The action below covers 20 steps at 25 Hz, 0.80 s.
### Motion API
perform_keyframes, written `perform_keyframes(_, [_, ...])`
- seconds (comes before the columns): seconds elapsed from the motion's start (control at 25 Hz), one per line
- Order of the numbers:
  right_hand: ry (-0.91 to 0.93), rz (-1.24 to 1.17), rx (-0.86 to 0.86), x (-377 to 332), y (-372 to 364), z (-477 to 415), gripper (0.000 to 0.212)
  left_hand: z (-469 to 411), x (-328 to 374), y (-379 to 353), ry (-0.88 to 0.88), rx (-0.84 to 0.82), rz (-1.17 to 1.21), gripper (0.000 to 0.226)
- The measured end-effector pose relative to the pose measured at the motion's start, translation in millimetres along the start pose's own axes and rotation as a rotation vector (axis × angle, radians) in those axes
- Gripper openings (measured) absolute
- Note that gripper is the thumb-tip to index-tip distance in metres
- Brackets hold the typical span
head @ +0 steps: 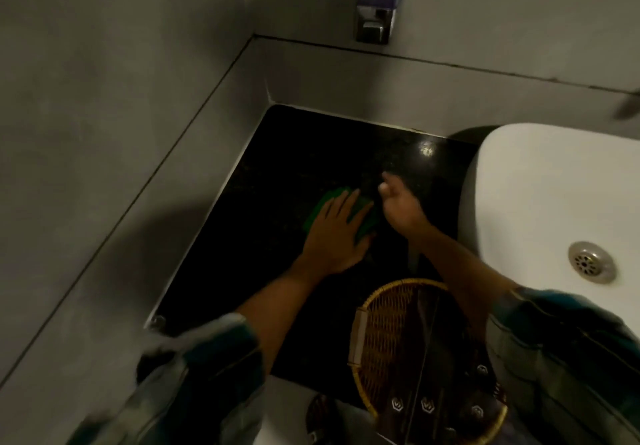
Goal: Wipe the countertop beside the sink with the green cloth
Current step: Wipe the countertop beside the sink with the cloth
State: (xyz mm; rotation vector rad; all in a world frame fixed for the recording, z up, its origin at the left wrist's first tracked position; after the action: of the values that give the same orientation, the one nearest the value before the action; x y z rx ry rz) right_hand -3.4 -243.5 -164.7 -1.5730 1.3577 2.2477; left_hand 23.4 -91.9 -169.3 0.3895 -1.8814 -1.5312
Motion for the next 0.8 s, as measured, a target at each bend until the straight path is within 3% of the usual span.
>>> perform_keyframes(0.04, [-0.002,-0.045,0.123,-10.7,6.8,1.3,0.041,-18.2,-10.2,7.1,0.033,-0.035,0.067,0.067])
perform_keyframes(0.12, [0.166,0.068,0.233,-28.5,12.3,9.6,0.043,-21.3,-53.6,23.5,0.096,0.091,0.145,0.067])
perform_keyframes(0.2, [0.435,0.222,0.022,-41.6,-7.7,23.0,0.048,12.5,-117.8,37.8,0.107,0.242,0.037,0.066])
perform_keyframes(0.28, [0.627,0.44,-0.27,-36.5,-44.5,37.4,0.061,48.4,-168.6,41.4,0.068,0.225,-0.083,0.073])
perform_keyframes(0.36, [0.694,0.57,-0.313,-15.6,-62.7,40.4,0.064,50.6,-187.5,32.4,0.034,0.183,-0.098,0.072])
perform_keyframes(0.44, [0.623,0.652,-0.16,0.7,-53.1,27.5,0.064,46.3,-188.8,25.0,0.027,0.174,-0.089,0.07])
perform_keyframes(0.56, [0.196,0.742,-0.032,13.5,-16.5,2.8,0.068,44.6,-187.6,28.5,0.034,0.162,-0.098,0.071])
perform_keyframes(0.68, [-0.065,0.768,-0.099,2.7,-9.2,28.5,0.076,46.3,-179.2,36.1,0.062,0.151,-0.079,0.074])
perform_keyframes(0.8, [-0.08,0.782,-0.289,-8.7,-12.4,69.4,0.082,46.1,-169.6,44.7,0.073,0.136,-0.055,0.077])
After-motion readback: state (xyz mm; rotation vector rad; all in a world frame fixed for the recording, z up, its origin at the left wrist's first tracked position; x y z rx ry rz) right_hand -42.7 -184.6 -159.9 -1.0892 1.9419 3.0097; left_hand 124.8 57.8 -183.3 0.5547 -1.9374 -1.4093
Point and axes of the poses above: each hand's wrist, its own z-axis away from the middle knuckle, its own y-axis out of the back of the hand, x = y × z, the point moved 2 cm from there along -z, towards the middle knuckle, and after that the axes turned 13 degrees about x, right-handed, at the moved point
